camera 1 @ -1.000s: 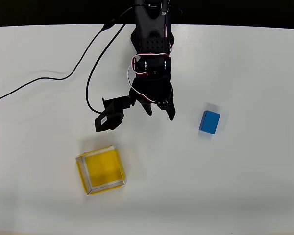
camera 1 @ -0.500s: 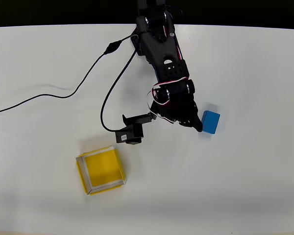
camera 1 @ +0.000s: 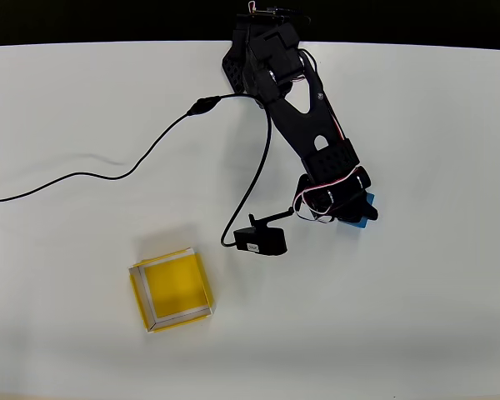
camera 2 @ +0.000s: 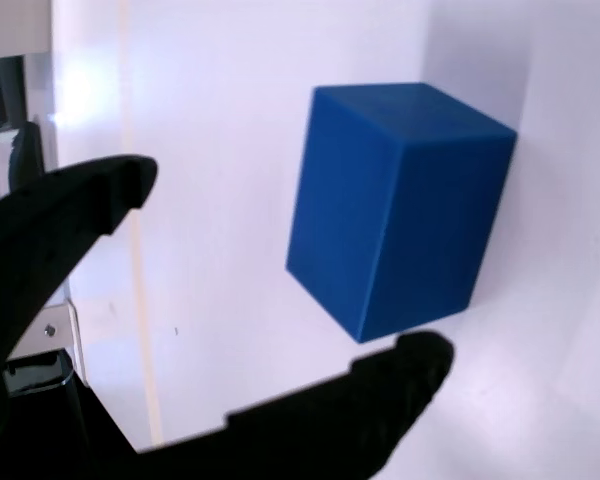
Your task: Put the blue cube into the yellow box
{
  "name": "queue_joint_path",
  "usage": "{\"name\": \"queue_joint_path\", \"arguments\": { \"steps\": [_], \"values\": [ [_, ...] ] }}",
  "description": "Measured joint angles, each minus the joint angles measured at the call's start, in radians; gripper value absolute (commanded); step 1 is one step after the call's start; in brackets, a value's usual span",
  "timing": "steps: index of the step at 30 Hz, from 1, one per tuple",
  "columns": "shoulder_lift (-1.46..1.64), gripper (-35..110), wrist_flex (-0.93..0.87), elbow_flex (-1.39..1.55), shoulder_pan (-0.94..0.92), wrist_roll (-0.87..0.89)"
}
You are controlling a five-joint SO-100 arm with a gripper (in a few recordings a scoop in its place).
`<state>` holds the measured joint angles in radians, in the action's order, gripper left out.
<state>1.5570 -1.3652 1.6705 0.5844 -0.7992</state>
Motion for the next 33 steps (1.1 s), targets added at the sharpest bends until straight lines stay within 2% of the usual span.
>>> {"name": "queue_joint_path", "arguments": {
  "steps": [11, 20, 33],
  "values": [
    [-0.247, 49, -0.006, -0.179, 0.074, 0.061],
    [-0.330, 46, -0.006, -0.225, 0.123, 0.092],
    [-0.411, 31, 0.018, -0.227, 0.103, 0.015]
  ]
}}
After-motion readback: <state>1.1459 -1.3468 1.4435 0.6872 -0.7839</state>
